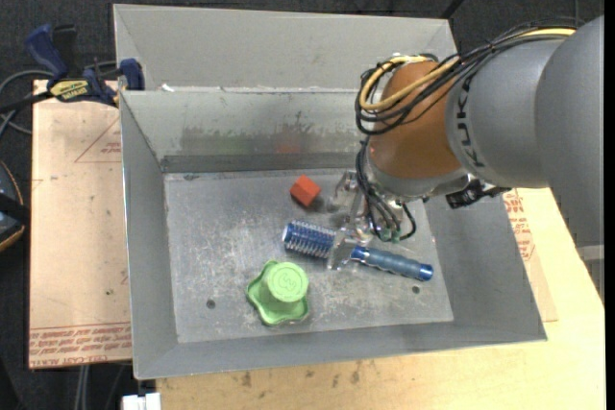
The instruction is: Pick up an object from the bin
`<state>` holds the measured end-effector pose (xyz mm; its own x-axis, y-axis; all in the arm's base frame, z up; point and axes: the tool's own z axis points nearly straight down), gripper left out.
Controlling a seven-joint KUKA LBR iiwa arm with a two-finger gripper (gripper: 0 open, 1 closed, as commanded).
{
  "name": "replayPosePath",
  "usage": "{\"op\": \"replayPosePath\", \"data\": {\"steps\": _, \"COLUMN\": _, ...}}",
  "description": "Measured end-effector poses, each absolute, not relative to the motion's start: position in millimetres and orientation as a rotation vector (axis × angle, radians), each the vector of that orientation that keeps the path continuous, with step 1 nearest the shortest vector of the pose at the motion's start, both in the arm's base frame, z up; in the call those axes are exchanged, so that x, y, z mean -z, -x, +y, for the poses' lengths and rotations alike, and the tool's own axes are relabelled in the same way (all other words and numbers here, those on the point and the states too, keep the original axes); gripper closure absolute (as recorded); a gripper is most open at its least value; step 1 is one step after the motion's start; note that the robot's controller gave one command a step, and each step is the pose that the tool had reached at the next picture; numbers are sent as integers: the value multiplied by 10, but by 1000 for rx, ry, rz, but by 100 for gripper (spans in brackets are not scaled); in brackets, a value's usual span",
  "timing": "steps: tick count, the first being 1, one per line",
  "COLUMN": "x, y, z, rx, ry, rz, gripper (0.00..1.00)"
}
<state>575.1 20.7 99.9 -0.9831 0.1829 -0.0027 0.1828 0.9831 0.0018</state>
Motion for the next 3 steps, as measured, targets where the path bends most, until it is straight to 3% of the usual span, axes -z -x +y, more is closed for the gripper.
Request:
{"op": "replayPosePath", "data": {"steps": 1, "x": -760, "y": -5772, "z": 139, "rx": -9, "ry": -439, "rz": 3107, "gripper": 0}}
{"op": "replayPosePath", "data": {"steps": 2, "x": -790, "y": -5791, "z": 153, "rx": -5, "ry": -434, "rz": 3108, "gripper": 0}}
{"op": "replayPosePath", "data": {"steps": 3, "x": -817, "y": -5818, "z": 154, "rx": -7, "ry": -435, "rz": 3099, "gripper": 100}}
